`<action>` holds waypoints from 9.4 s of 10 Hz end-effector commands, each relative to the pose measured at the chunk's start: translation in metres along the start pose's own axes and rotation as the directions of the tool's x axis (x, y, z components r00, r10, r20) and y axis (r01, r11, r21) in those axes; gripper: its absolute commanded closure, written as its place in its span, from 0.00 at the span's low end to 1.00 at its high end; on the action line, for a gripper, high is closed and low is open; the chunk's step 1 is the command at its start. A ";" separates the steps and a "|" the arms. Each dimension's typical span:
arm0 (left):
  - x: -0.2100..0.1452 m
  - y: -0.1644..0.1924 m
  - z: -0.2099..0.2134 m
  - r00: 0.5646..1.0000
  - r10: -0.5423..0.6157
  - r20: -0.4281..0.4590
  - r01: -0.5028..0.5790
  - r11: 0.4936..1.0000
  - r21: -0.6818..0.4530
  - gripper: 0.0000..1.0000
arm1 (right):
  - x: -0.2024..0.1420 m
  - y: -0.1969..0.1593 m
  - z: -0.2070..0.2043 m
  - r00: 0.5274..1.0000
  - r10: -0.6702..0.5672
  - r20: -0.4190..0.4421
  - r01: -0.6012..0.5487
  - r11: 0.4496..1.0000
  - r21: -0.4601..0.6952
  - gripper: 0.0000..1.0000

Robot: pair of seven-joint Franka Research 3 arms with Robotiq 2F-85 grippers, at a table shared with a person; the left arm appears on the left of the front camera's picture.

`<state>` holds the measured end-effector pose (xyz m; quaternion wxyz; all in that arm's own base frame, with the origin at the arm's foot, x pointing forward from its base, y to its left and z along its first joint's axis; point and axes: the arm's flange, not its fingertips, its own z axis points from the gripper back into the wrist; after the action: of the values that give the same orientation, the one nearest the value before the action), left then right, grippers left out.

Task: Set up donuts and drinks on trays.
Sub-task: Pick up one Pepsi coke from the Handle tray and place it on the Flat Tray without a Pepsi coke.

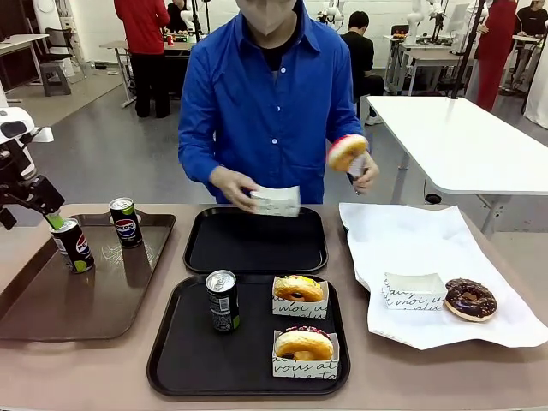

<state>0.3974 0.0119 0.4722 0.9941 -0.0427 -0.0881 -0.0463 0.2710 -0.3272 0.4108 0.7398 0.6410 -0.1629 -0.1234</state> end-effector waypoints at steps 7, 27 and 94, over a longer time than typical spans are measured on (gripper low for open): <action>0.090 0.013 -0.022 0.996 0.076 -0.040 -0.076 0.997 0.003 0.00 | -0.001 0.001 0.000 1.000 -0.001 0.007 0.001 1.000 0.012 0.00; 0.093 0.015 -0.104 0.985 0.075 -0.154 -0.063 0.995 0.079 0.54 | -0.001 0.001 0.000 1.000 -0.001 0.007 0.001 1.000 0.012 0.00; 0.147 -0.192 0.016 0.950 -0.266 -0.162 0.277 0.960 0.049 0.41 | -0.001 0.001 0.000 1.000 -0.001 0.007 0.001 1.000 0.012 0.00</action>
<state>0.5032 -0.1773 0.5202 0.9812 0.0065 -0.0196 -0.1917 0.2706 -0.3275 0.4109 0.7398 0.6409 -0.1632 -0.1238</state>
